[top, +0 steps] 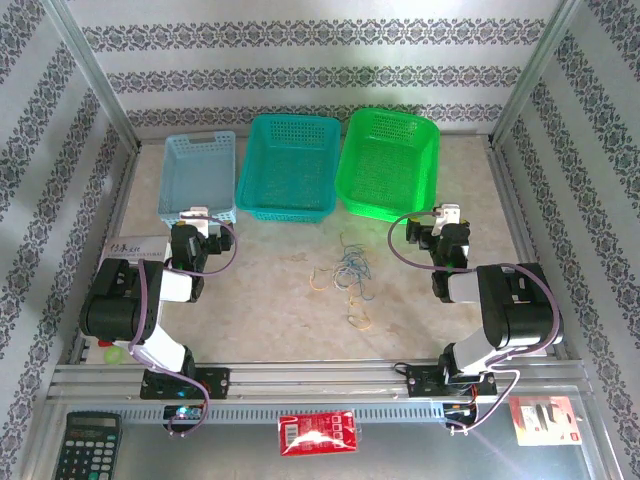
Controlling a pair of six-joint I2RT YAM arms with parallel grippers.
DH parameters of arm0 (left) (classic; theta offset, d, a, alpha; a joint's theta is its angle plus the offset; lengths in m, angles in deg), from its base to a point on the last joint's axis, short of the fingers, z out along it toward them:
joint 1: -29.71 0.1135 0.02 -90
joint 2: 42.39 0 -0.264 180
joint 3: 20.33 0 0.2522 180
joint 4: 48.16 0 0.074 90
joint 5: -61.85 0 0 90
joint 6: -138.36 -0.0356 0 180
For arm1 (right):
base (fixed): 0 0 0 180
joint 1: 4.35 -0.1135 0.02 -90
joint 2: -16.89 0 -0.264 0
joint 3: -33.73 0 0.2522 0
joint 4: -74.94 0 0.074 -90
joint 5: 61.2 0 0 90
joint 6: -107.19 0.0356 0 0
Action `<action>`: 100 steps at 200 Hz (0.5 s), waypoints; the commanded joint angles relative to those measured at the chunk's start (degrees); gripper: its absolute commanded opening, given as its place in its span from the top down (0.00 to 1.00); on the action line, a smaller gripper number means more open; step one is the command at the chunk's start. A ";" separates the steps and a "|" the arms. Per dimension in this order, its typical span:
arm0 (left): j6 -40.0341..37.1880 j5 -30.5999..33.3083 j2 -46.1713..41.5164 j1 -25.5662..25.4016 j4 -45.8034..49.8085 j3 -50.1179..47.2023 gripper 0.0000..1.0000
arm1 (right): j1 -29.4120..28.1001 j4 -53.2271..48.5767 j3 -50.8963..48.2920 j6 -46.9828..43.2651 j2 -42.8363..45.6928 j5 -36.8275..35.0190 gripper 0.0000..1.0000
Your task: Untangle the cables
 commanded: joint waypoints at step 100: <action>-0.68 -0.97 -0.22 0.47 -0.49 0.49 0.00 | 0.11 1.59 1.06 0.61 0.44 1.35 0.02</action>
